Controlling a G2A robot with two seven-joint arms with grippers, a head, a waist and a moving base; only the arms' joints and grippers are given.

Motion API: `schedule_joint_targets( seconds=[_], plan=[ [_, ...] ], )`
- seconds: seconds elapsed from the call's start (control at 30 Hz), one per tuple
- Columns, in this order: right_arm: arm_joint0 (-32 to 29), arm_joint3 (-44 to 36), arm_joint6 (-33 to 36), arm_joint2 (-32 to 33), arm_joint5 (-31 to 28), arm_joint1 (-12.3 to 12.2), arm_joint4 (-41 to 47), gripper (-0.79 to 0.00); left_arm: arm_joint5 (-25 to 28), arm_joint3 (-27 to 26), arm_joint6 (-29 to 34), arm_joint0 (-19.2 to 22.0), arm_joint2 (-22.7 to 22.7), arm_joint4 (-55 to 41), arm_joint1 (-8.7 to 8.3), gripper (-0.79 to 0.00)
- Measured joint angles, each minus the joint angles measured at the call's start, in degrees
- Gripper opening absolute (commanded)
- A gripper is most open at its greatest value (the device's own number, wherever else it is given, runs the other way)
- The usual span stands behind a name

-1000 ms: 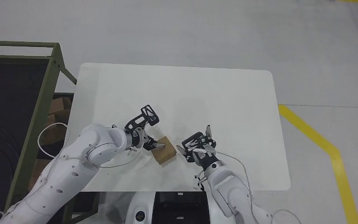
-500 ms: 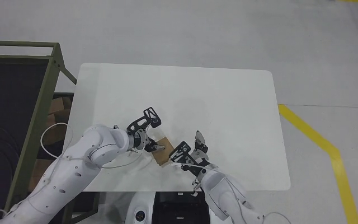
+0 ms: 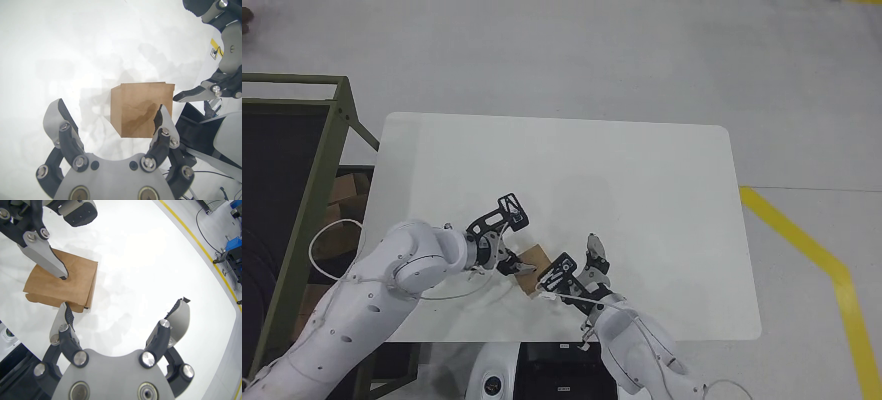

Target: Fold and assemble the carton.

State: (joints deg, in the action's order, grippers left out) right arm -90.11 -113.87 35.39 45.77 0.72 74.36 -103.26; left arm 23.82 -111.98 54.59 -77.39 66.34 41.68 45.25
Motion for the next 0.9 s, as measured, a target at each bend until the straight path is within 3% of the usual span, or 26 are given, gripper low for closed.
schedule_joint_targets(
  seconds=[0.2,0.4,0.6,0.9],
  plan=[
    [-0.99,-0.51,-0.81,0.37,0.45,0.01,-0.83,0.0,3.41,2.08,3.81,1.44,-0.6,-5.38,0.04,0.0],
    [-1.56,-0.82,-0.71,0.71,0.45,0.08,-1.42,0.0,5.26,4.61,5.54,3.16,-0.27,-11.03,0.05,-0.135],
    [-2.85,-1.41,-1.73,0.49,-0.03,-0.04,-3.54,0.0,7.33,5.94,6.56,3.72,0.24,-14.45,-0.14,-0.175],
    [-3.83,-1.38,-1.81,0.18,-0.55,-0.01,-5.75,0.0,8.06,7.0,7.12,4.45,-0.38,-15.83,-0.19,-0.179]
  ],
)
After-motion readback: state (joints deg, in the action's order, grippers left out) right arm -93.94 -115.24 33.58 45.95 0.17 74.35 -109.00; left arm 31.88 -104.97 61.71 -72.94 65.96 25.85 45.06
